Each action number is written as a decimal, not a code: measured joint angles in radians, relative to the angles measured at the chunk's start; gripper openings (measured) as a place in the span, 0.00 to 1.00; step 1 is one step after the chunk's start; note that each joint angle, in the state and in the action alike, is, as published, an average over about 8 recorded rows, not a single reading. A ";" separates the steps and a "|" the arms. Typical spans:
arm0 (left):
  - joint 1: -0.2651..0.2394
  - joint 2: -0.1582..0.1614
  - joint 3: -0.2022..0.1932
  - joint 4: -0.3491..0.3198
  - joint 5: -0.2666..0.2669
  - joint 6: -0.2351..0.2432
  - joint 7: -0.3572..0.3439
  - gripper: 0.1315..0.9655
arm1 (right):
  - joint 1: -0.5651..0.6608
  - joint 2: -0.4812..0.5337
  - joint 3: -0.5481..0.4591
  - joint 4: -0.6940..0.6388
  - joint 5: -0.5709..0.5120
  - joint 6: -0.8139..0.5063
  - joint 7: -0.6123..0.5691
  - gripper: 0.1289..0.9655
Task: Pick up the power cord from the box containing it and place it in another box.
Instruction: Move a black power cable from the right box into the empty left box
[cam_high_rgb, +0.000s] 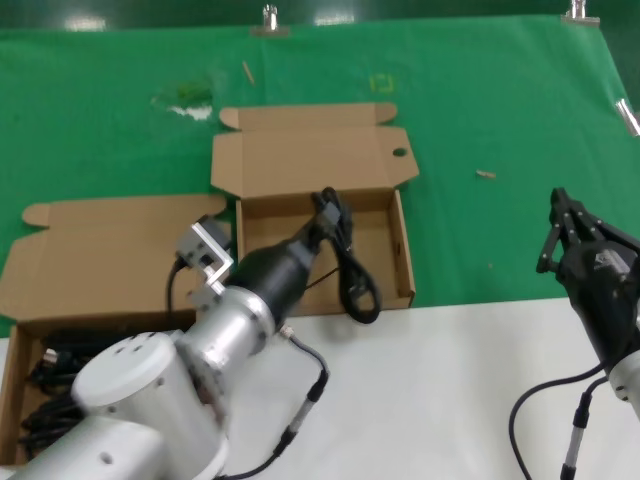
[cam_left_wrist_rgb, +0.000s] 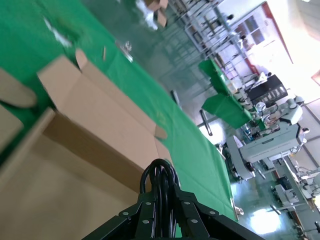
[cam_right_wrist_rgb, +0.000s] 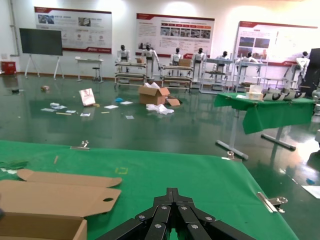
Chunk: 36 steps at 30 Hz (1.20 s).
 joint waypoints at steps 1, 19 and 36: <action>-0.027 0.018 0.026 0.031 -0.009 -0.011 -0.017 0.07 | 0.000 0.000 0.000 0.000 0.000 0.000 0.000 0.01; -0.257 0.174 0.225 0.408 -0.041 -0.110 -0.423 0.07 | 0.000 0.000 0.000 0.000 0.000 0.000 0.000 0.01; -0.250 0.204 0.198 0.444 -0.041 -0.168 -0.442 0.12 | 0.000 0.000 0.000 0.000 0.000 0.000 0.000 0.01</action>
